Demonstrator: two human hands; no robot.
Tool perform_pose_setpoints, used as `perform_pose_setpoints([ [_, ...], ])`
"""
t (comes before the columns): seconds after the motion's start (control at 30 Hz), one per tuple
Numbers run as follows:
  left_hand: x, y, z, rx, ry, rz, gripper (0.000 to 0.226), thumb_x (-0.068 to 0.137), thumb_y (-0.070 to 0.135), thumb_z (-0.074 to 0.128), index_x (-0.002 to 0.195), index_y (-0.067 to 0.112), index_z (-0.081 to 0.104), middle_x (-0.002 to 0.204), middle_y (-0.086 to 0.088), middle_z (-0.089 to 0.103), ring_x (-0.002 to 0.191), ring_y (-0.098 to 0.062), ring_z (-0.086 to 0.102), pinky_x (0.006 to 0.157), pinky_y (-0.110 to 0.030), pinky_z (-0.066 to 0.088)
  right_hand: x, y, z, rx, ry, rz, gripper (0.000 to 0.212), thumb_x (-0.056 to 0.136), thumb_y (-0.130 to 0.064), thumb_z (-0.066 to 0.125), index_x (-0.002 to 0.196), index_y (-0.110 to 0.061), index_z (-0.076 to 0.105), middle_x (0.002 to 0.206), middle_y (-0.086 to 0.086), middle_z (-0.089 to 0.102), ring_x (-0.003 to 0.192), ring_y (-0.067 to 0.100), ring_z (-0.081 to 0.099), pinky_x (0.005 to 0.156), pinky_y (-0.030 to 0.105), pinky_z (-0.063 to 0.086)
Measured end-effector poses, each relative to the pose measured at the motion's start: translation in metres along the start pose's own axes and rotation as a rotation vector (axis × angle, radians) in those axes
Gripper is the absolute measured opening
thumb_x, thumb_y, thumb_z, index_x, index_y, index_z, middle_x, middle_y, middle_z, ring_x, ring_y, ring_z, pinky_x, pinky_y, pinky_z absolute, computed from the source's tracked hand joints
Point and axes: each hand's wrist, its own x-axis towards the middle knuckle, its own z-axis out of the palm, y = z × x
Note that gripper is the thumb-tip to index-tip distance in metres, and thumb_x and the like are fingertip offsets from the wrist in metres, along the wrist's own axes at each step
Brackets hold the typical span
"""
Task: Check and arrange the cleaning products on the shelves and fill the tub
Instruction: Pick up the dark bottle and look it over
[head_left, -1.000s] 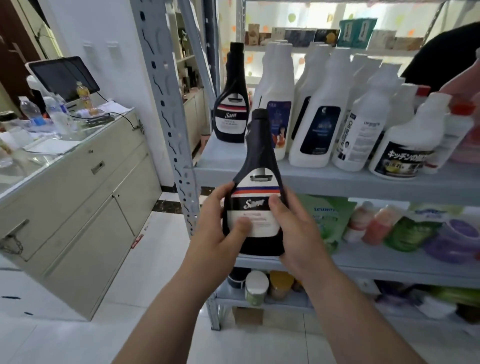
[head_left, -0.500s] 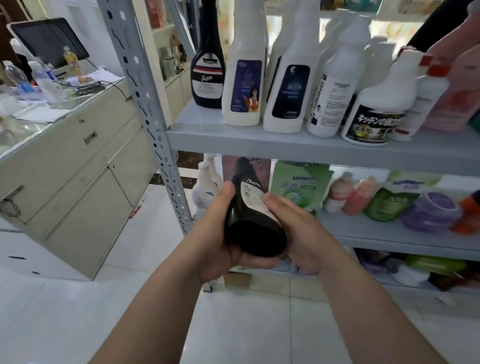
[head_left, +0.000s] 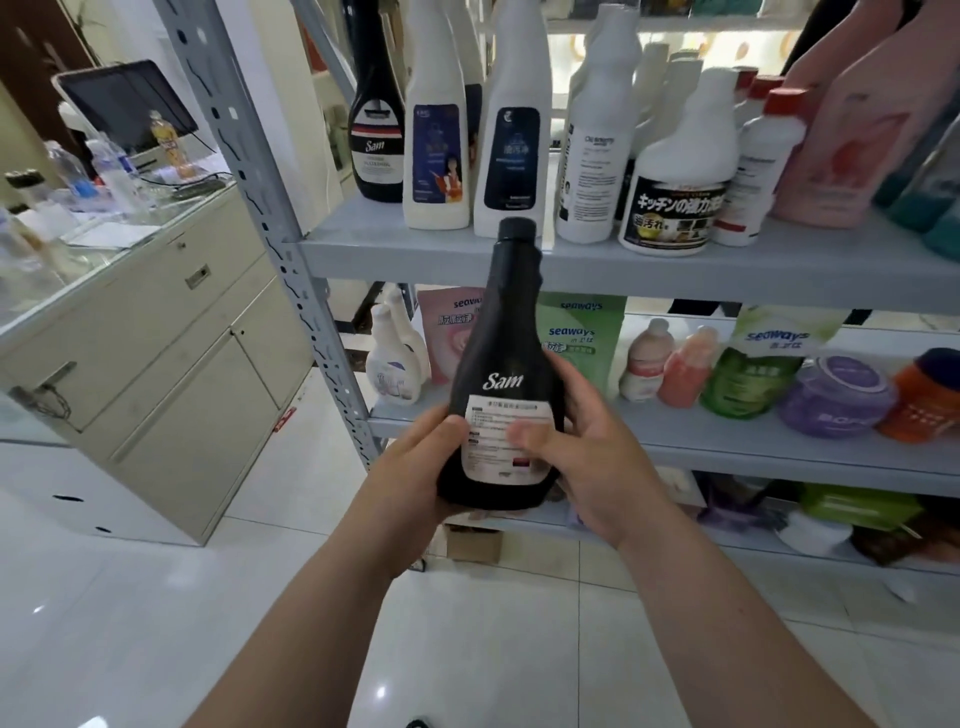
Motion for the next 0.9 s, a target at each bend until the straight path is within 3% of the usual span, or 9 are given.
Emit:
perform_pose_setpoints([
  [0.07,-0.001,-0.006,0.006,0.028,0.048,0.058,0.032,0.106,0.018,0.042,0.121,0.023,0.070,0.122,-0.012,0.072,0.115,-0.033,0.068,0.094,-0.055,0.056,-0.009,-0.005,-0.005,-0.007,-0.015,-0.035,0.061,0.092,-0.002,0.071,0.132,-0.046,0.055,0.121,-0.009,0.074,0.113,0.013,0.070,0.084,0.033,0.060],
  [0.2,-0.005,-0.013,0.035,-0.039,0.212,-0.008,0.028,0.106,0.026,0.045,0.103,0.016,0.072,0.093,-0.005,0.078,0.087,-0.022,0.074,0.075,-0.038,0.056,-0.018,-0.011,-0.016,0.205,-0.020,-0.005,0.034,0.094,-0.031,0.062,0.128,-0.032,0.065,0.131,-0.001,0.070,0.126,0.022,0.063,0.110,0.054,0.047],
  [0.27,-0.009,-0.015,0.054,-0.133,0.179,-0.138,0.024,0.101,0.026,0.053,0.089,0.011,0.067,0.072,-0.009,0.067,0.060,-0.025,0.066,0.058,-0.029,0.040,-0.022,-0.008,-0.021,0.196,-0.079,0.036,0.045,0.088,-0.049,0.065,0.132,-0.039,0.061,0.135,-0.002,0.068,0.129,0.021,0.061,0.112,0.055,0.044],
  [0.37,-0.011,-0.022,0.069,-0.089,0.030,-0.203,0.022,0.101,0.039,0.052,0.097,0.018,0.059,0.072,-0.011,0.051,0.055,-0.024,0.050,0.051,-0.024,0.025,-0.030,-0.002,-0.026,0.281,-0.110,0.125,0.073,0.078,-0.056,0.070,0.143,-0.026,0.054,0.128,0.004,0.069,0.126,0.030,0.063,0.114,0.055,0.043],
  [0.43,-0.013,-0.021,0.072,-0.066,-0.087,-0.195,0.038,0.100,0.055,0.047,0.096,0.021,0.066,0.077,-0.010,0.057,0.064,-0.025,0.053,0.052,-0.027,0.038,-0.034,0.002,-0.033,0.275,-0.037,0.075,0.068,0.083,-0.046,0.072,0.144,-0.020,0.054,0.128,0.005,0.070,0.125,0.027,0.063,0.114,0.056,0.043],
  [0.5,-0.014,-0.019,0.071,-0.022,-0.178,-0.166,0.054,0.092,0.065,0.048,0.100,0.020,0.076,0.097,-0.012,0.072,0.084,-0.033,0.066,0.072,-0.041,0.051,-0.037,0.001,-0.039,0.200,0.091,-0.002,0.061,0.083,-0.041,0.080,0.137,-0.026,0.058,0.125,0.003,0.073,0.121,0.023,0.067,0.111,0.055,0.047],
  [0.6,-0.014,-0.019,0.071,0.116,-0.098,-0.065,0.039,0.097,0.049,0.056,0.120,0.020,0.069,0.115,-0.017,0.074,0.101,-0.036,0.073,0.083,-0.052,0.058,-0.041,-0.002,-0.045,0.121,0.215,-0.065,0.069,0.075,-0.039,0.089,0.136,-0.037,0.057,0.119,0.004,0.075,0.114,0.026,0.071,0.101,0.053,0.054],
  [0.77,-0.011,-0.025,0.084,-0.027,0.162,-0.083,0.031,0.103,0.041,0.048,0.106,0.021,0.073,0.099,-0.011,0.078,0.077,-0.026,0.074,0.060,-0.031,0.053,-0.047,-0.010,-0.055,0.220,0.205,-0.102,0.035,0.105,-0.013,0.053,0.131,-0.031,0.068,0.124,0.004,0.073,0.115,0.023,0.069,0.086,0.039,0.058],
  [0.9,-0.011,-0.033,0.086,-0.360,-0.098,-0.325,0.031,0.088,0.039,0.058,0.094,0.015,0.076,0.075,-0.010,0.062,0.054,-0.022,0.064,0.033,-0.014,0.029,-0.054,-0.016,-0.053,0.087,0.118,-0.141,0.045,0.107,-0.011,0.049,0.124,-0.045,0.072,0.130,-0.006,0.069,0.119,0.013,0.065,0.091,0.026,0.054],
])
